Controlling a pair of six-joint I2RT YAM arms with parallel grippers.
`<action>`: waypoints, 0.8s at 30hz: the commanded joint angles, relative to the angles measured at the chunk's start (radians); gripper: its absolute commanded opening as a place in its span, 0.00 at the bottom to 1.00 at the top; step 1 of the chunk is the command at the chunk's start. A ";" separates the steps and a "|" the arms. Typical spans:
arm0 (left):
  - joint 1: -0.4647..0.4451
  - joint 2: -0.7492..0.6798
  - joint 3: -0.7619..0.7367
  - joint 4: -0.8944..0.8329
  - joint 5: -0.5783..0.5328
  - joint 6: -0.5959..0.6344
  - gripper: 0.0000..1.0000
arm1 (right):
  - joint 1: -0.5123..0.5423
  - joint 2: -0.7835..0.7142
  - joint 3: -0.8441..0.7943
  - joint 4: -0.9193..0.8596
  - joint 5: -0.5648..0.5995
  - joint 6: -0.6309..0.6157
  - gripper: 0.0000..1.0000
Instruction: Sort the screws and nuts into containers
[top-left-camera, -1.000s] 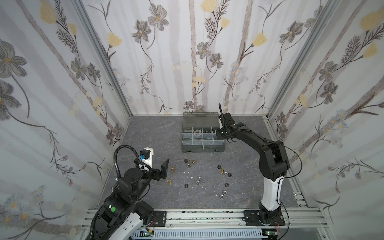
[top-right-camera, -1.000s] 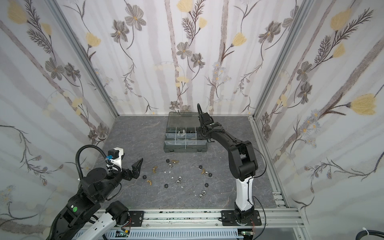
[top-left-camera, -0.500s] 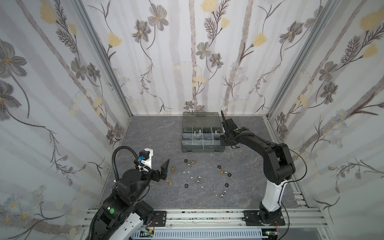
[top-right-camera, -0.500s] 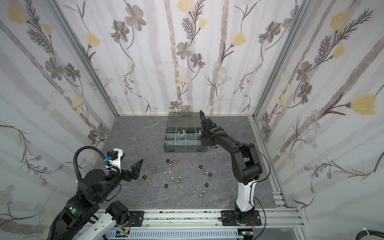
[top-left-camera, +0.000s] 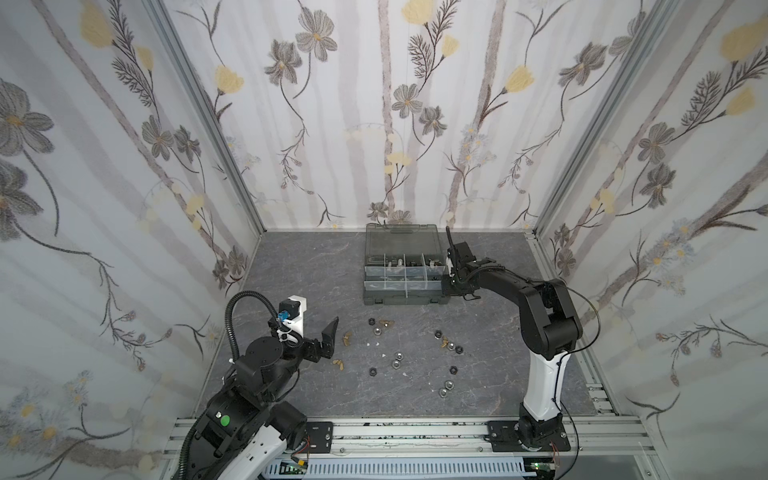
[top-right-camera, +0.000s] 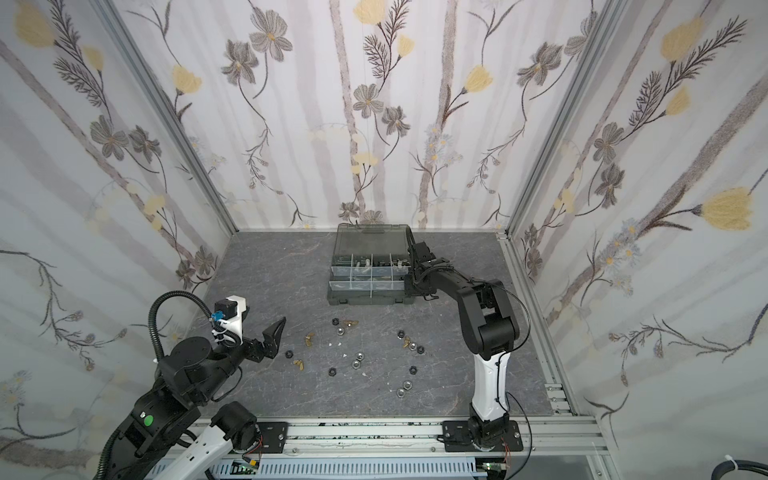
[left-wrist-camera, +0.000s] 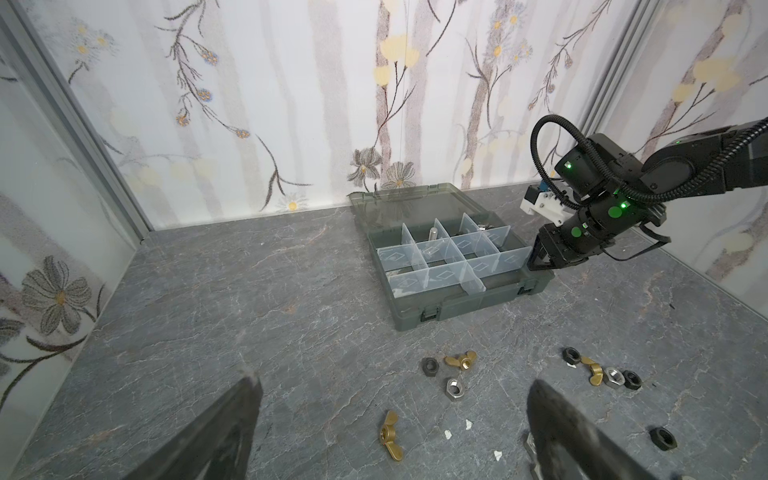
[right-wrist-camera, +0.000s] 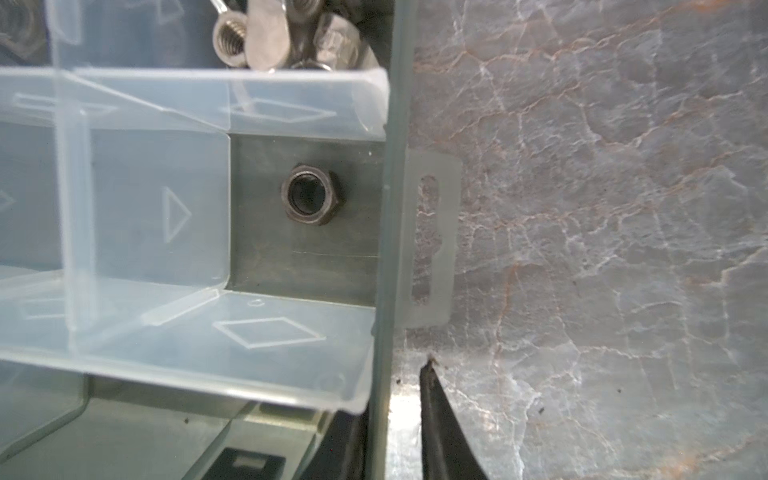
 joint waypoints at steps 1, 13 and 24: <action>0.001 0.014 0.008 0.029 -0.024 -0.007 1.00 | -0.004 0.018 -0.007 -0.004 -0.001 -0.008 0.16; 0.020 0.008 0.007 0.026 -0.123 -0.047 1.00 | -0.021 -0.132 -0.159 -0.057 0.025 0.037 0.01; 0.027 0.090 -0.108 0.371 -0.317 0.124 1.00 | -0.035 -0.331 -0.388 -0.091 0.050 0.191 0.01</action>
